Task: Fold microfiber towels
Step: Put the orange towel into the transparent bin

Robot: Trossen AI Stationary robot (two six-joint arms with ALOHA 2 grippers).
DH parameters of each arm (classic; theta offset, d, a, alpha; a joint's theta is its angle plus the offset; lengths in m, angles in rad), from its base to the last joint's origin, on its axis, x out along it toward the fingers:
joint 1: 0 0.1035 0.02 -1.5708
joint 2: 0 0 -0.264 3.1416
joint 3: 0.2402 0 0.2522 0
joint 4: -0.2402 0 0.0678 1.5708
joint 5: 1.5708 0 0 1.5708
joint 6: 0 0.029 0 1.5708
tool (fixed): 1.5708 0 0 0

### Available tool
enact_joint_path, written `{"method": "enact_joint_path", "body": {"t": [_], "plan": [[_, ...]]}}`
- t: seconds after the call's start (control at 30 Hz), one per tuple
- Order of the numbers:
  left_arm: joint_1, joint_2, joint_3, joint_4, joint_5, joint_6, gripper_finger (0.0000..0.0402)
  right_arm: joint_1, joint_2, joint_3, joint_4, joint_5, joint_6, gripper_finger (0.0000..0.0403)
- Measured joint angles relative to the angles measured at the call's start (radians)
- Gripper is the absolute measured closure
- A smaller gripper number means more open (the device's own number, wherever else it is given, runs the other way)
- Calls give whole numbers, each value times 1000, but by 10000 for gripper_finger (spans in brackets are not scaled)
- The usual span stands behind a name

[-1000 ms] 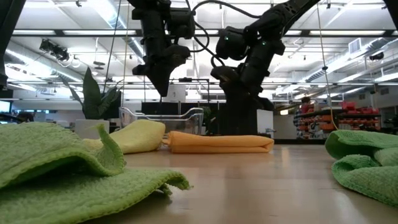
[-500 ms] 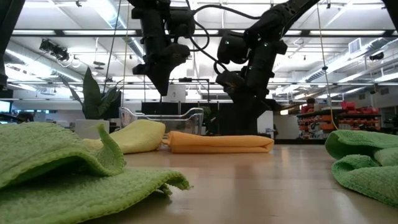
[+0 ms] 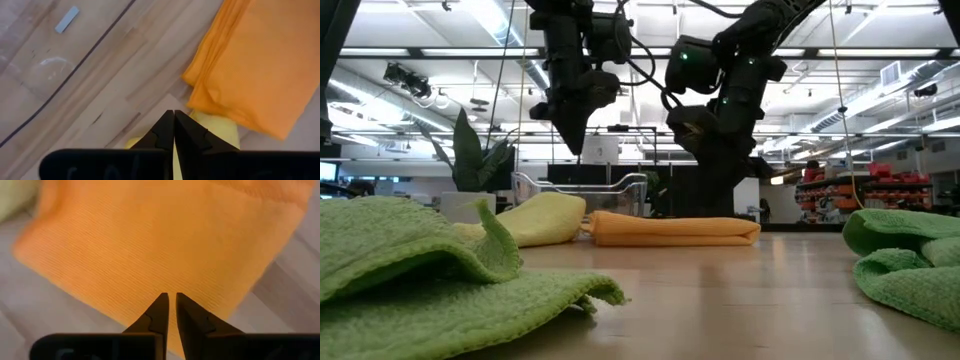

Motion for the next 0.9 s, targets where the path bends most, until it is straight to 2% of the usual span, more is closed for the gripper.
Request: {"method": "enact_joint_path", "body": {"t": [0.23,0.6,0.9], "plan": [[28,0,0,-18,0,23,376,-6,27,-41,51,-1,-12,398],[47,0,0,0,0,23,387,-105,27,-98,71,0,-24,398],[46,0,0,12,0,16,378,-176,15,-160,76,-26,-23,399]]}}
